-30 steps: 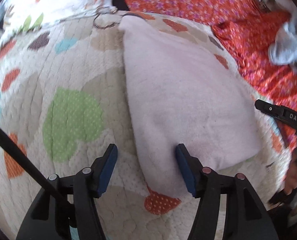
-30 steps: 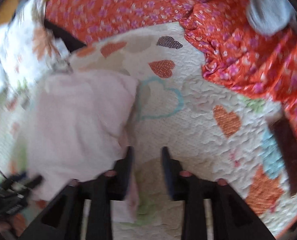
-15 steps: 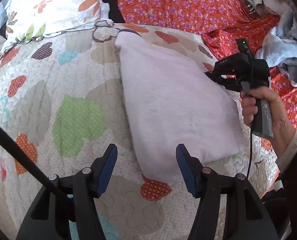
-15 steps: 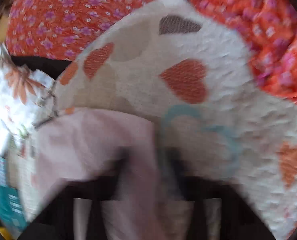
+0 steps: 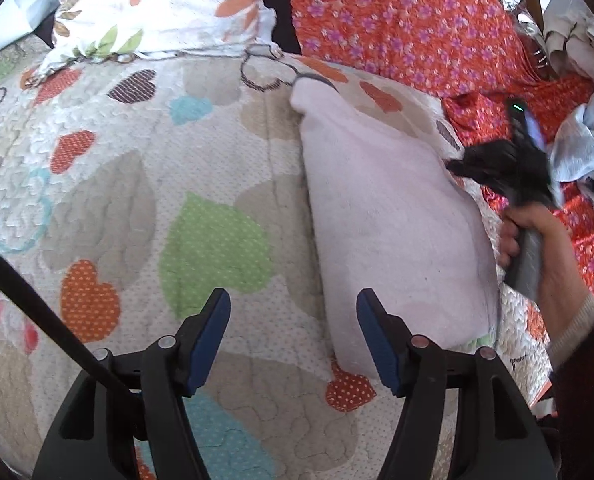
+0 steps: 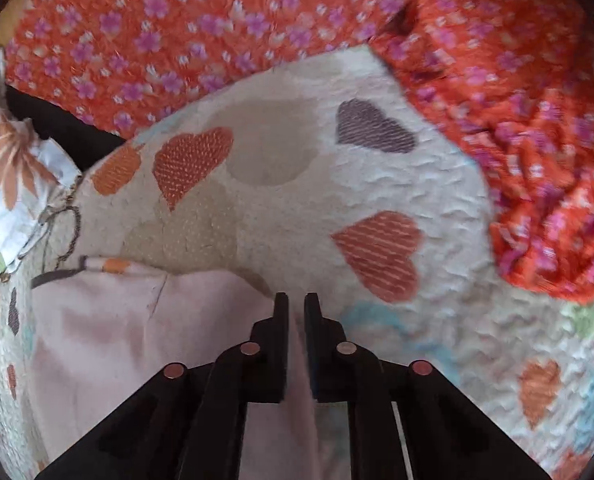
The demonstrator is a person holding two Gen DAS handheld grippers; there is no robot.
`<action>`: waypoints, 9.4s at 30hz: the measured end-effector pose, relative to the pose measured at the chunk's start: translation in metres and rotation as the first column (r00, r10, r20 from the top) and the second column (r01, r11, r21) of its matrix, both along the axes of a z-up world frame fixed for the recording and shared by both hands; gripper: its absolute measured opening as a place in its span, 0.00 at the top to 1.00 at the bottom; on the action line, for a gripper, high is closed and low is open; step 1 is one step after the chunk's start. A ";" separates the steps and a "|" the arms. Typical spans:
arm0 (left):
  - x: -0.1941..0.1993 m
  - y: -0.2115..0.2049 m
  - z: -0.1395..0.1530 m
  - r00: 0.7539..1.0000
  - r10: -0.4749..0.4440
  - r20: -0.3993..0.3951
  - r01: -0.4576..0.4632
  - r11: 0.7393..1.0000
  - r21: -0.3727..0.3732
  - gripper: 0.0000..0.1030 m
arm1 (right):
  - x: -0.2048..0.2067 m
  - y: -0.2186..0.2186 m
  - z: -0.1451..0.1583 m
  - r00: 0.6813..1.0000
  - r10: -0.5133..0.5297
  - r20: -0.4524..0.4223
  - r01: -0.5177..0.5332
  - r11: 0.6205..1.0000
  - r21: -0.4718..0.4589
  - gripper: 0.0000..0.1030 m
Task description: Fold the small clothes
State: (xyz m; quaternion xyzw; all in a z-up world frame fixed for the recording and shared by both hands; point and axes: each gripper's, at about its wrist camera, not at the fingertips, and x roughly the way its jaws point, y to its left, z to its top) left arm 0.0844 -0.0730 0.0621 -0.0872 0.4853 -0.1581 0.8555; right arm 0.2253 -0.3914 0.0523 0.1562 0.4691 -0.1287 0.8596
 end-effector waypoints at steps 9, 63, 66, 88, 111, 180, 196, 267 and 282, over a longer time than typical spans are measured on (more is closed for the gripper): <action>-0.044 -0.001 0.059 0.883 0.089 0.460 -0.209 0.954 0.215 0.10 | -0.141 0.026 0.047 0.987 0.137 0.082 -0.136 0.990 -0.025 0.53; -0.080 0.010 0.006 0.973 0.123 0.193 -0.161 0.967 0.195 0.00 | -0.225 0.131 -0.004 0.939 0.332 -0.085 -0.342 0.890 -0.302 0.29; -0.078 0.009 0.004 0.977 0.117 0.177 -0.153 0.967 0.202 0.00 | -0.225 0.131 -0.005 0.940 0.328 -0.092 -0.339 0.887 -0.314 0.28; -0.074 0.006 -0.012 0.987 0.107 0.117 -0.131 0.964 0.231 0.00 | -0.230 0.088 0.005 0.981 0.192 -0.031 -0.194 0.950 -0.244 0.27; -0.038 0.053 0.007 0.982 0.188 0.010 -0.188 0.979 0.075 0.00 | 0.024 0.219 0.008 0.908 0.410 -0.086 -0.419 0.889 -0.185 0.72; -0.152 0.022 0.066 0.828 0.142 0.543 -0.285 0.940 0.188 0.00 | -0.252 0.084 0.021 0.977 0.187 0.101 -0.174 0.976 -0.127 0.34; -0.140 0.024 0.027 0.913 0.144 0.381 -0.248 0.938 0.240 0.00 | -0.242 0.092 0.003 0.988 0.147 0.035 -0.139 0.975 -0.174 0.30; -0.140 -0.009 -0.011 0.954 0.083 0.288 -0.155 0.959 0.238 0.00 | -0.248 0.071 -0.001 0.999 0.027 0.034 -0.022 0.988 -0.152 0.27; -0.129 0.004 -0.016 0.956 0.165 0.244 -0.226 0.942 0.248 0.00 | -0.262 0.061 0.014 0.995 0.025 0.100 -0.016 0.996 -0.092 0.25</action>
